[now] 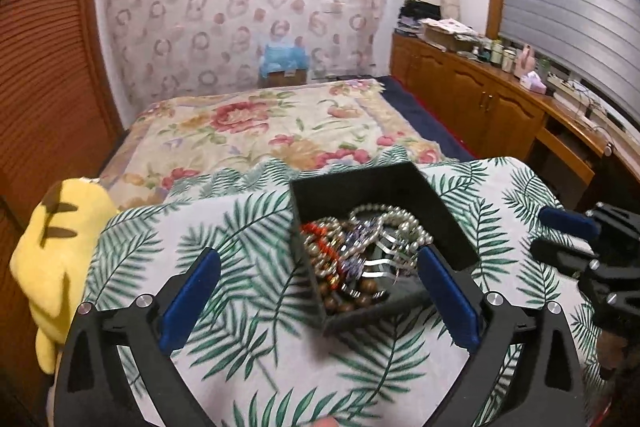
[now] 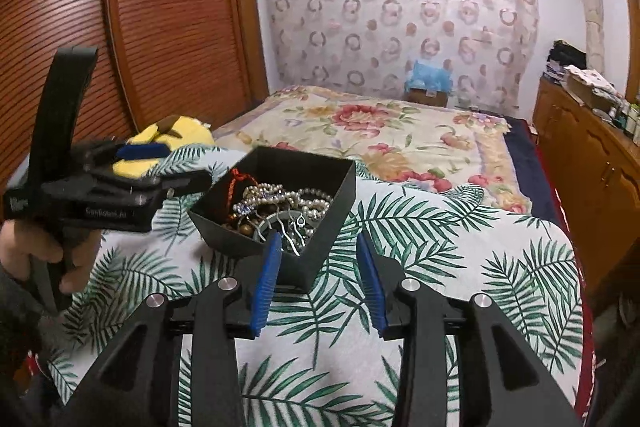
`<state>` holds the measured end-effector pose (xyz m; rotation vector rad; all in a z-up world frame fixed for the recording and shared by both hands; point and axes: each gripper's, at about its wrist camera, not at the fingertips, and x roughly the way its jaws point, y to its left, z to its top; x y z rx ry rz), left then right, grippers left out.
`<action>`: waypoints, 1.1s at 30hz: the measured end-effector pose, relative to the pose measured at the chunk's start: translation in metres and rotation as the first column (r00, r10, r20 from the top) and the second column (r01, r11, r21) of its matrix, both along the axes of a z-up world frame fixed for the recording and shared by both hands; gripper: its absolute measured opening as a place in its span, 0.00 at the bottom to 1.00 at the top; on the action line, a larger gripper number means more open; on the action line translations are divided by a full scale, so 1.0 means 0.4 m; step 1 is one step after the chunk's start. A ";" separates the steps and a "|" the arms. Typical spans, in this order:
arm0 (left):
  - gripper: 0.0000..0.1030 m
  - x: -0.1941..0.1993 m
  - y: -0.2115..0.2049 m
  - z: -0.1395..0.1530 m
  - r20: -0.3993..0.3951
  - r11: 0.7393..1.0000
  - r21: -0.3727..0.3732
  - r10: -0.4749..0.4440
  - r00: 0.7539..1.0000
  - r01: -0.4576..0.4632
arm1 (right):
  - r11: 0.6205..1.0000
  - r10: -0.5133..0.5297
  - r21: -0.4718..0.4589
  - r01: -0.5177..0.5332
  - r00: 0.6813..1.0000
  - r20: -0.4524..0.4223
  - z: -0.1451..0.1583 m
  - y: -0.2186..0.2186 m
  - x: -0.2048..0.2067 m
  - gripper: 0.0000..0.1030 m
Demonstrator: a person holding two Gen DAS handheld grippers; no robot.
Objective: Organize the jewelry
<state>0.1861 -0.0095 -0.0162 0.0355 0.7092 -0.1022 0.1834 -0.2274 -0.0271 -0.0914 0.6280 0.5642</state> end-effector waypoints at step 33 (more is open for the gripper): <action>0.92 -0.341 0.020 0.133 0.178 0.996 -0.011 0.089 0.980 -0.088 | 0.973 -0.209 0.132 0.189 0.965 0.157 0.146 -0.068 -0.249 0.97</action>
